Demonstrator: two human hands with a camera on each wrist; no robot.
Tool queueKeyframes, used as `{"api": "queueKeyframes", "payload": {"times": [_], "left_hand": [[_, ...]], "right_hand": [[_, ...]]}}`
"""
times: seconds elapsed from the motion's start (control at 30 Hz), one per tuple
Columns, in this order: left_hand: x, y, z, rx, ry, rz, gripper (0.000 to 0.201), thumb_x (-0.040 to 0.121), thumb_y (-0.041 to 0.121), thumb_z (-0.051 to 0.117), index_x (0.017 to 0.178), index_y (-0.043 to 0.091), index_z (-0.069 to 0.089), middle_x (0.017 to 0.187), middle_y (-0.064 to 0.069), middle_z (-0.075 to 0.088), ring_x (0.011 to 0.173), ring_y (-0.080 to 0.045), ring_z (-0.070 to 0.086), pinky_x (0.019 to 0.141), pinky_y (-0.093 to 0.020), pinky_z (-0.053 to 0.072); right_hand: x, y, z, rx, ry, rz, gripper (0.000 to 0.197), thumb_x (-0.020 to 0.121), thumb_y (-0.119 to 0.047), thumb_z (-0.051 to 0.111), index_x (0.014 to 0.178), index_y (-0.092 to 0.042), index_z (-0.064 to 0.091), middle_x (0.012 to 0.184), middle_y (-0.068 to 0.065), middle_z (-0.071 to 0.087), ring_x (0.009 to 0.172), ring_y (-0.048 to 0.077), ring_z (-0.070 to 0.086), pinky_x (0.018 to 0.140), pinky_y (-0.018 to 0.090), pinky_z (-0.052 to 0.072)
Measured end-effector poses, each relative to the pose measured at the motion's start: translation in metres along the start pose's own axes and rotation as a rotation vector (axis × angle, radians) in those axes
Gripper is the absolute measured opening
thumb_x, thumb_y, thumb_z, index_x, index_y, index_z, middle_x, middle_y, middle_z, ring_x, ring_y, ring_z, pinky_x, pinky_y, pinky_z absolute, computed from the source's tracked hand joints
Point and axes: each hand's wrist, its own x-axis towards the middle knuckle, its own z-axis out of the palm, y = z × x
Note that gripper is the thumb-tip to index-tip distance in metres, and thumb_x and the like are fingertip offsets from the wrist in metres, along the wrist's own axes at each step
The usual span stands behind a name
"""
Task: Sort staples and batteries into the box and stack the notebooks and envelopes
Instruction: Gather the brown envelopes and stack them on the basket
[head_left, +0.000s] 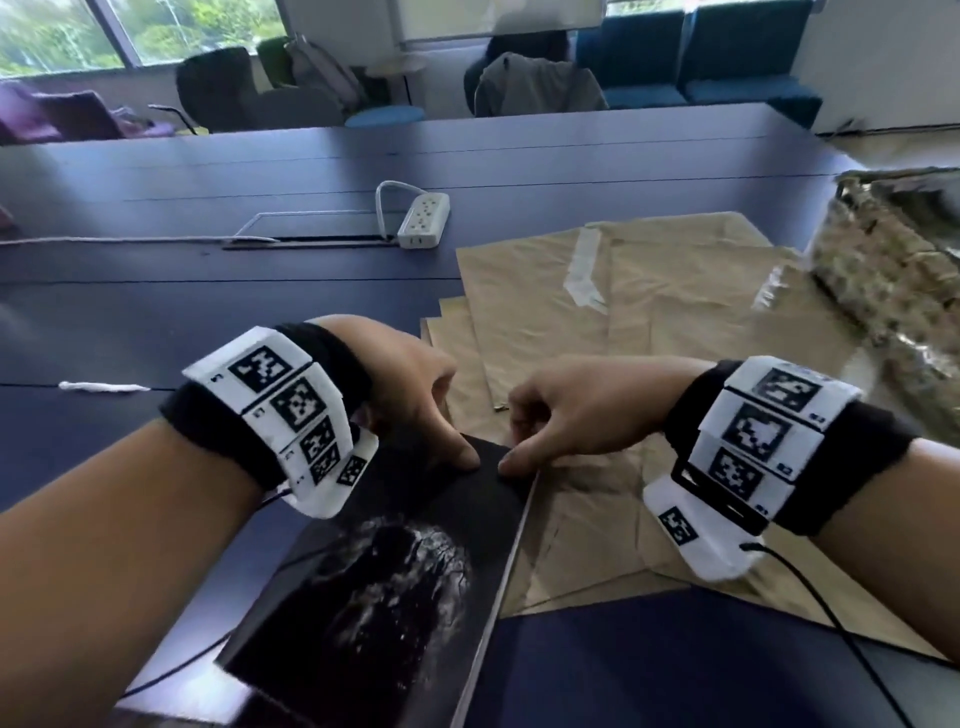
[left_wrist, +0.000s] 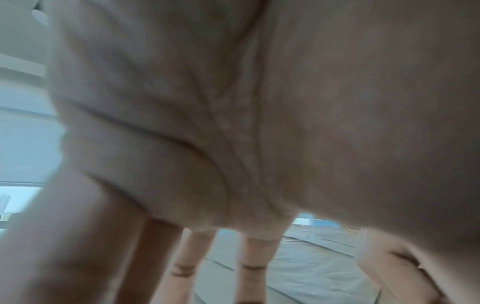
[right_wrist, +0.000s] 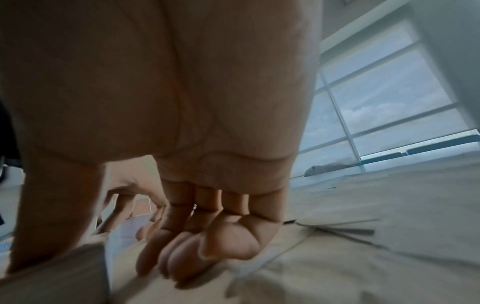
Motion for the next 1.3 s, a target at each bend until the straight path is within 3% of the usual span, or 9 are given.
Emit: {"api": "queueKeyframes", "payload": {"times": [0.17, 0.3, 0.47, 0.7, 0.83, 0.93, 1.03, 1.13, 1.3], "left_hand": [[0.006, 0.002, 0.002, 0.015, -0.067, -0.004, 0.073, 0.072, 0.074, 0.072, 0.11, 0.012, 0.07, 0.1, -0.004, 0.078, 0.072, -0.013, 0.07, 0.06, -0.022, 0.052], [0.011, 0.005, -0.001, 0.093, -0.082, -0.002, 0.073, 0.073, 0.08, 0.067, 0.105, 0.014, 0.071, 0.099, -0.001, 0.078, 0.093, -0.02, 0.073, 0.07, -0.027, 0.051], [0.018, 0.003, -0.002, 0.099, -0.1, 0.021, 0.07, 0.074, 0.08, 0.066, 0.103, 0.017, 0.071, 0.098, 0.001, 0.077, 0.091, -0.017, 0.072, 0.071, -0.028, 0.051], [0.011, -0.01, -0.017, -0.003, -0.17, 0.162, 0.055, 0.079, 0.072, 0.07, 0.092, 0.019, 0.07, 0.084, -0.003, 0.072, 0.077, -0.016, 0.064, 0.078, -0.036, 0.053], [0.003, -0.006, -0.032, -0.077, -0.086, 0.272, 0.037, 0.088, 0.056, 0.07, 0.084, 0.019, 0.063, 0.076, 0.006, 0.067, 0.075, -0.012, 0.062, 0.072, -0.03, 0.05], [-0.005, -0.003, -0.05, -0.092, 0.021, 0.312, 0.038, 0.086, 0.057, 0.071, 0.087, 0.02, 0.063, 0.077, 0.005, 0.068, 0.075, -0.012, 0.062, 0.073, -0.033, 0.051], [-0.017, -0.001, -0.072, -0.137, 0.162, 0.338, 0.042, 0.079, 0.065, 0.069, 0.092, 0.025, 0.063, 0.084, 0.003, 0.072, 0.078, -0.015, 0.067, 0.074, -0.037, 0.054], [-0.025, 0.007, -0.094, -0.306, 0.288, 0.421, 0.038, 0.082, 0.057, 0.07, 0.095, 0.023, 0.061, 0.084, -0.002, 0.073, 0.072, -0.015, 0.067, 0.061, -0.03, 0.051], [-0.012, 0.027, -0.106, -0.636, 0.683, 0.565, 0.038, 0.088, 0.042, 0.077, 0.113, 0.02, 0.059, 0.097, -0.005, 0.071, 0.084, -0.017, 0.07, 0.069, -0.027, 0.059]], "right_hand": [[-0.013, -0.008, 0.0, -0.045, -0.121, -0.003, 0.059, 0.067, -0.07, 0.081, 0.105, -0.026, 0.068, 0.102, -0.007, 0.072, 0.093, 0.012, 0.065, 0.082, 0.032, 0.056], [-0.008, -0.019, 0.006, -0.165, -0.133, 0.008, 0.07, 0.065, -0.071, 0.082, 0.101, -0.013, 0.072, 0.1, 0.005, 0.075, 0.092, 0.023, 0.068, 0.073, 0.033, 0.054], [-0.007, -0.024, 0.005, -0.18, -0.121, 0.029, 0.06, 0.063, -0.066, 0.086, 0.086, -0.013, 0.073, 0.081, 0.0, 0.071, 0.087, 0.025, 0.069, 0.074, 0.039, 0.057], [-0.014, -0.018, 0.006, -0.008, -0.088, 0.043, 0.052, 0.073, -0.054, 0.087, 0.107, -0.018, 0.07, 0.104, -0.004, 0.072, 0.092, 0.012, 0.065, 0.072, 0.023, 0.051], [-0.015, -0.007, 0.0, 0.172, -0.136, -0.006, 0.038, 0.084, -0.043, 0.082, 0.113, -0.019, 0.073, 0.109, -0.002, 0.076, 0.102, 0.016, 0.071, 0.098, 0.039, 0.057], [-0.022, 0.01, -0.011, 0.502, -0.171, -0.036, 0.029, 0.096, -0.021, 0.07, 0.123, -0.011, 0.068, 0.116, 0.013, 0.075, 0.106, 0.028, 0.072, 0.093, 0.041, 0.059], [-0.036, 0.023, -0.032, 0.718, -0.048, -0.065, 0.038, 0.097, -0.02, 0.066, 0.129, -0.002, 0.057, 0.113, 0.024, 0.072, 0.096, 0.038, 0.069, 0.075, 0.038, 0.063], [-0.055, 0.03, -0.059, 0.758, 0.192, -0.106, 0.035, 0.097, -0.021, 0.064, 0.118, 0.005, 0.054, 0.093, 0.02, 0.07, 0.078, 0.031, 0.069, 0.066, 0.035, 0.063], [-0.082, 0.042, -0.098, 0.623, 0.594, -0.138, 0.016, 0.099, -0.024, 0.064, 0.094, -0.01, 0.06, 0.078, 0.01, 0.069, 0.064, 0.019, 0.065, 0.057, 0.028, 0.059]]}}
